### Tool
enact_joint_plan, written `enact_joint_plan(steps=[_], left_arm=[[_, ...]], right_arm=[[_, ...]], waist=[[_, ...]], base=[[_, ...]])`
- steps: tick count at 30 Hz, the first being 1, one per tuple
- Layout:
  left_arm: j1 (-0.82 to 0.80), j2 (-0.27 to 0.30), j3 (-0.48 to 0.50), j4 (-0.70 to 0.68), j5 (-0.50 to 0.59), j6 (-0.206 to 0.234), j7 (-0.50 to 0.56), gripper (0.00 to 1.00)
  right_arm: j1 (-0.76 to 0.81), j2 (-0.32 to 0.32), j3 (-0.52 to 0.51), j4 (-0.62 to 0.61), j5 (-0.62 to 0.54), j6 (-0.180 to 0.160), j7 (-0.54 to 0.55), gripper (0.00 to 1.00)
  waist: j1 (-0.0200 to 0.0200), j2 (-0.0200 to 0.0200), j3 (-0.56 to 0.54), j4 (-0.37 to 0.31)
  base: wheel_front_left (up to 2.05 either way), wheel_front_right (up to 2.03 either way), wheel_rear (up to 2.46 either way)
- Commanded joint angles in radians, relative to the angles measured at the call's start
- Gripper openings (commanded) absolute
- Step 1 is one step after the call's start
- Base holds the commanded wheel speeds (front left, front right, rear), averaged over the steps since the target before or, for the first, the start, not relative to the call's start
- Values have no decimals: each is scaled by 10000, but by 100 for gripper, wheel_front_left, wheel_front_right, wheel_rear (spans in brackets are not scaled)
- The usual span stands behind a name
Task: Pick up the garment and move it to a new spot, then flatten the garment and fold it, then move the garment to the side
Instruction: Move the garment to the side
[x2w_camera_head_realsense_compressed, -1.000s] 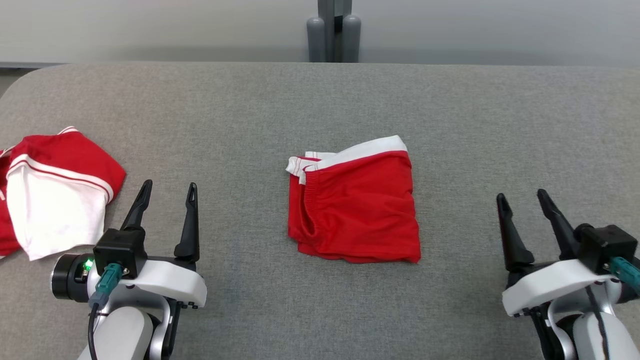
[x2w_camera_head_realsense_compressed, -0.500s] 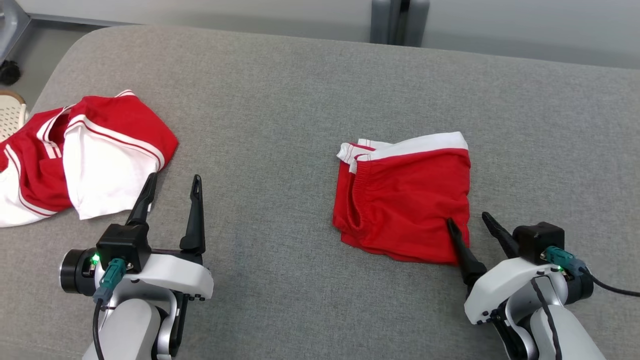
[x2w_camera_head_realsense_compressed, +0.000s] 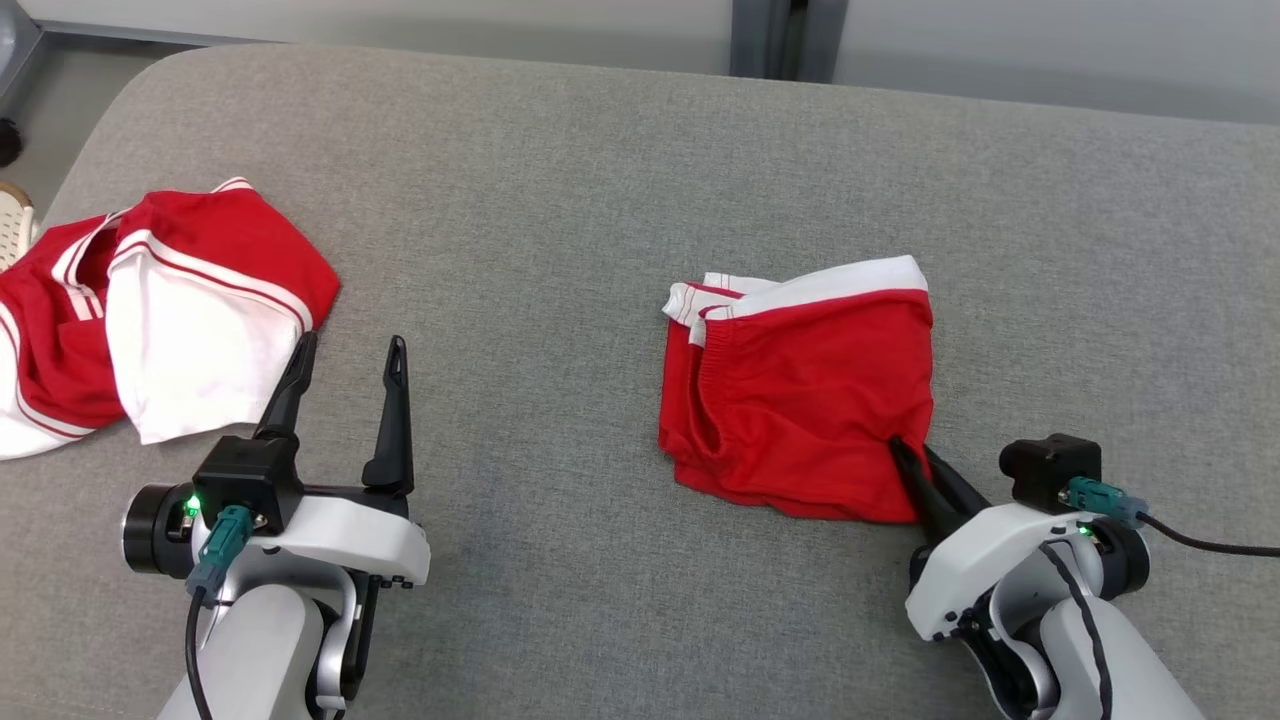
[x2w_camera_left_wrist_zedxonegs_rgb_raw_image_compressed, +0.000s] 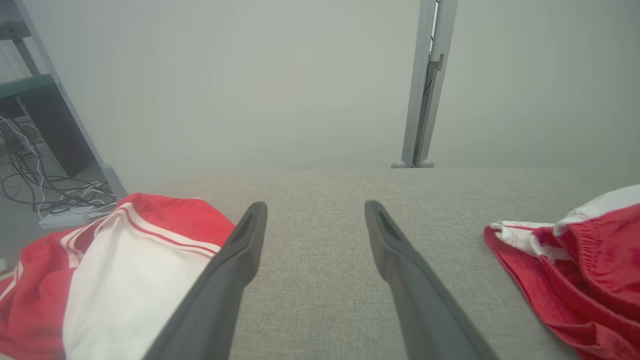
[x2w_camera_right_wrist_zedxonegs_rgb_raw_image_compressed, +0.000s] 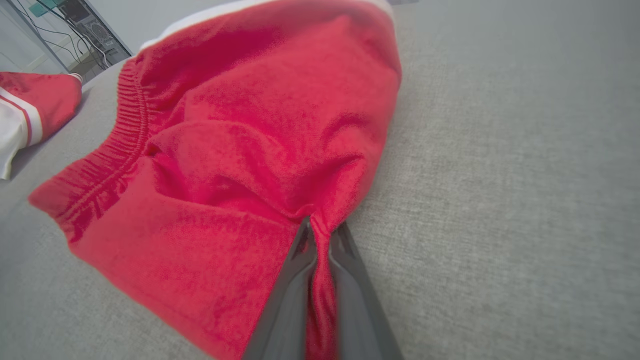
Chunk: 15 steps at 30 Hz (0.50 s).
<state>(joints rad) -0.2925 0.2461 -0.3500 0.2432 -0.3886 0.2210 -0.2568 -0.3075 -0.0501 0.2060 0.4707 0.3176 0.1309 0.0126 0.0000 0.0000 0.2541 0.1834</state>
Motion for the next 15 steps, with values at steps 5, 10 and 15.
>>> enact_joint_plan(steps=[5,10,15], left_arm=[[-15,116,7,-167,52,-71,-41,100],[-54,344,14,-453,137,-28,21,100],[-257,642,-17,-969,269,-63,239,100]], right_arm=[[-177,-189,-241,-53,-217,0,-454,0],[-284,-402,-488,14,-607,0,-596,0],[-354,-700,-1021,103,-877,0,-850,0]], waist=[[0,0,57,-421],[0,0,332,-1215],[0,0,721,-2300]], base=[[0,0,0],[0,0,0],[0,0,0]])
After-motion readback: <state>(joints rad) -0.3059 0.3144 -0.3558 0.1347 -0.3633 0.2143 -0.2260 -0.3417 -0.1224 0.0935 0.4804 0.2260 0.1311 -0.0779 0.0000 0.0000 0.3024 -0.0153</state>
